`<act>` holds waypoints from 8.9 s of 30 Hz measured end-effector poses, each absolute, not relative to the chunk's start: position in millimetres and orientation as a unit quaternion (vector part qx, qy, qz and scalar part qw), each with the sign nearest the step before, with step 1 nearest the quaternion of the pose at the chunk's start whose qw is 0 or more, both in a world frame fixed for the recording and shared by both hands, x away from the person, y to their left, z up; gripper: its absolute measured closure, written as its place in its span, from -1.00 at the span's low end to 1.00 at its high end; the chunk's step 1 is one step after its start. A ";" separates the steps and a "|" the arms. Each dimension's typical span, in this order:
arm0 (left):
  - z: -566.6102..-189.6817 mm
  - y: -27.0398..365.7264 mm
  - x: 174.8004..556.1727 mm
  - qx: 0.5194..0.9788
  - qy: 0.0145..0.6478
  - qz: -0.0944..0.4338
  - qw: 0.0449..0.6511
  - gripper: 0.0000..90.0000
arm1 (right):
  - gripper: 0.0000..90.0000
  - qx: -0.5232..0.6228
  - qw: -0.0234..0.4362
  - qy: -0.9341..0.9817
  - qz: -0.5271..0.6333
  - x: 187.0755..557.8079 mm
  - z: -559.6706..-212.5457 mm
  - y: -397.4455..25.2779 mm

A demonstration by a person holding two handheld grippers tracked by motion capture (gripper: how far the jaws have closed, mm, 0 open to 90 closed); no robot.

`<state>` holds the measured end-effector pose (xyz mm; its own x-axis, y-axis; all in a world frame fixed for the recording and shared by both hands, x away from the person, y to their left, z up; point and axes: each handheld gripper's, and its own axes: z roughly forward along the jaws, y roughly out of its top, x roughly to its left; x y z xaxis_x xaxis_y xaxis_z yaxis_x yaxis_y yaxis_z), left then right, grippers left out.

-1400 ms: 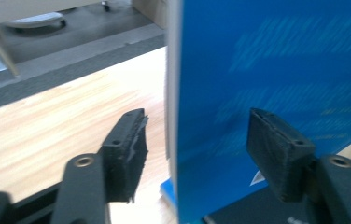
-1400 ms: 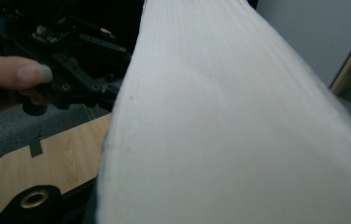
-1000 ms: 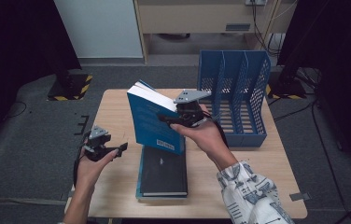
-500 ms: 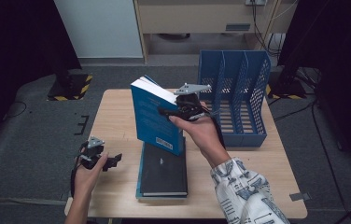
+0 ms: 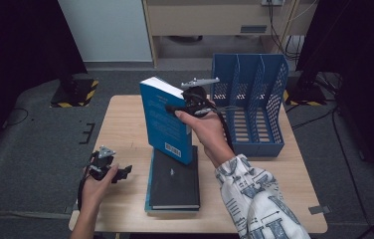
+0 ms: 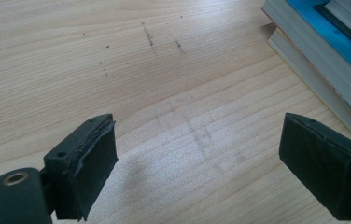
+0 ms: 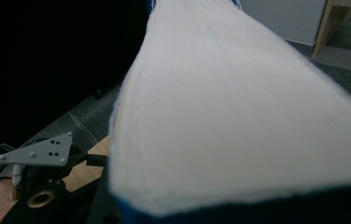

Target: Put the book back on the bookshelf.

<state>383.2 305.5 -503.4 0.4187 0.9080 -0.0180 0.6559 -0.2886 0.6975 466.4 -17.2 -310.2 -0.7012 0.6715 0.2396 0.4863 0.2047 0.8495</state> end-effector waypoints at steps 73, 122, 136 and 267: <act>-530.6 307.4 384.0 0.784 0.514 0.191 0.290 -0.94 | 0.36 0.424 0.140 0.722 0.528 451.8 -246.6 -85.3; -536.9 308.3 378.6 0.776 0.505 0.207 0.315 -1.00 | 0.35 0.531 0.212 0.642 0.511 453.0 -244.5 -199.4; -536.9 308.4 378.4 0.777 0.504 0.206 0.316 -1.00 | 0.35 0.552 0.230 0.631 0.494 490.4 -260.3 -188.9; -536.9 304.8 378.4 0.788 0.488 0.199 0.319 -1.00 | 0.35 0.571 0.277 0.626 0.454 539.9 -354.9 -135.1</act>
